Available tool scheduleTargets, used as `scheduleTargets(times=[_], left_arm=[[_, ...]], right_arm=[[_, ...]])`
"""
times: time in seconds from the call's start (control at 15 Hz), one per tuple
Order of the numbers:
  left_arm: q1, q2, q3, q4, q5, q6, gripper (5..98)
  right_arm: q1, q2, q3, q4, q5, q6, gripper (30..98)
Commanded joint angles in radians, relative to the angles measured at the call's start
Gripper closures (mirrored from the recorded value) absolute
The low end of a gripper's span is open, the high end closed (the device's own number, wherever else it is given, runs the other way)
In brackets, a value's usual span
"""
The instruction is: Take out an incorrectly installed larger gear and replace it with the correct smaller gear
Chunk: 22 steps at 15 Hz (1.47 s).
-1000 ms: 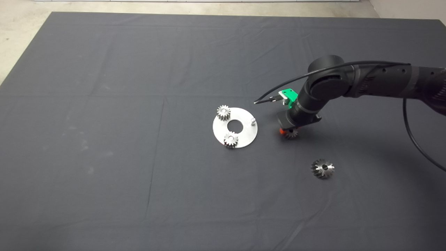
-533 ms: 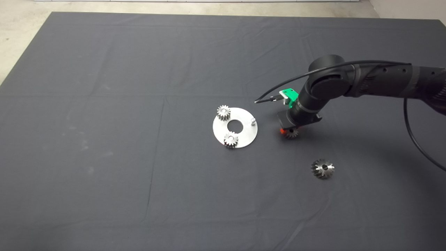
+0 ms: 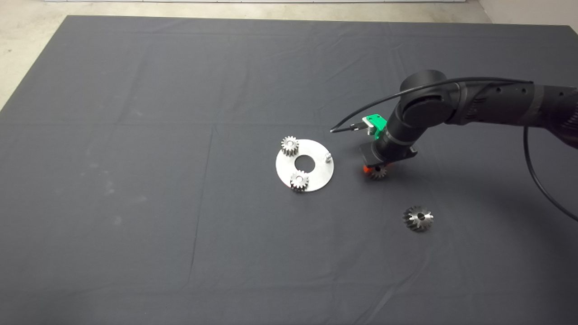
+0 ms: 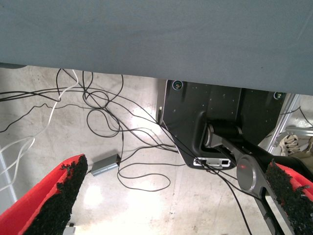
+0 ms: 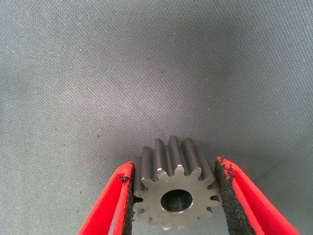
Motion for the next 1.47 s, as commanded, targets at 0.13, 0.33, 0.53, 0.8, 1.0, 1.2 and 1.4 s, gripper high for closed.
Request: scheduleTargets(times=[0.13,0.33,0.53,0.8,1.0,1.2,1.4], left_arm=[[-0.002,-0.004,0.007,-0.011,0.027,0.006,9.3],[-0.002,-0.005,0.007,-0.011,0.027,0.006,9.3],[-0.002,-0.006,0.007,-0.011,0.027,0.006,9.3],[-0.002,-0.006,0.000,-0.011,0.029,0.005,9.3],[-0.002,-0.002,-0.008,-0.011,0.029,0.002,9.3],[-0.002,-0.002,-0.017,-0.011,0.029,-0.007,9.3],[-0.002,-0.015,-0.011,-0.011,0.029,-0.017,9.3]], right_arm=[[0.016,0.005,-0.007,-0.030,-0.120,-0.004,90.2],[0.033,0.003,-0.008,-0.013,-0.121,-0.004,90.3],[0.101,0.000,0.001,0.130,-0.121,-0.001,90.3],[0.194,0.005,0.057,0.177,-0.121,0.012,90.5],[0.243,0.029,0.092,0.210,-0.121,0.054,90.8],[0.271,0.061,0.129,0.224,-0.120,0.105,90.8],[0.271,0.089,0.199,0.228,-0.120,0.168,90.8]])
